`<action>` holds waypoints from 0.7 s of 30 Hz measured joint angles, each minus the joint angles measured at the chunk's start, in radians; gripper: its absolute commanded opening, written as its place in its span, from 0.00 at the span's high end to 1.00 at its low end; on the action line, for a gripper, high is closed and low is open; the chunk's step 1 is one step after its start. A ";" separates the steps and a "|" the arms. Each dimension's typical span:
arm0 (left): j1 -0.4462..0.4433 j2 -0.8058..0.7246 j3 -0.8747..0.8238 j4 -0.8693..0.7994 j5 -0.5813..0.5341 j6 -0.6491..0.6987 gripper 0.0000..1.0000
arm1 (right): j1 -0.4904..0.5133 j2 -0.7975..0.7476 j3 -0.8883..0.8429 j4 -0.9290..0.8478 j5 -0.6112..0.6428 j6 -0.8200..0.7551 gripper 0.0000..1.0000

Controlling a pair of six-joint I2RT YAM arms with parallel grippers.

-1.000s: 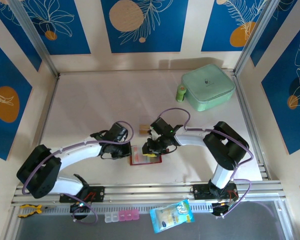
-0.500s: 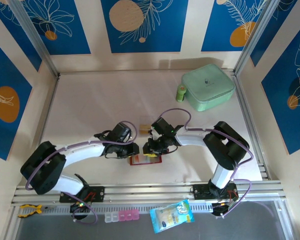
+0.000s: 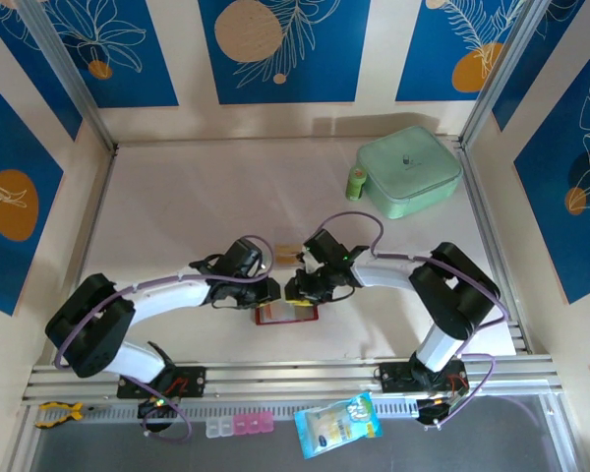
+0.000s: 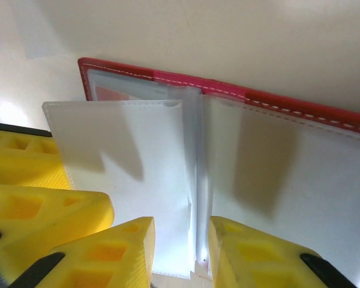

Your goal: Take the credit cards out of the card holder

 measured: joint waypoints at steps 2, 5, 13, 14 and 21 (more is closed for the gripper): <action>-0.004 0.000 0.018 0.000 0.001 0.000 0.74 | -0.010 -0.018 -0.001 -0.009 0.000 -0.003 0.70; -0.010 0.005 0.043 -0.004 0.003 0.000 0.73 | -0.026 -0.053 -0.008 -0.018 0.005 -0.009 0.70; -0.029 0.072 0.108 -0.008 0.011 0.000 0.67 | -0.085 -0.172 -0.040 -0.077 0.021 -0.035 0.69; -0.032 0.084 0.117 -0.008 0.012 0.000 0.66 | -0.095 -0.190 -0.045 -0.085 0.023 -0.039 0.69; -0.057 0.174 0.185 -0.006 0.027 0.000 0.62 | -0.166 -0.294 -0.089 -0.140 0.034 -0.064 0.69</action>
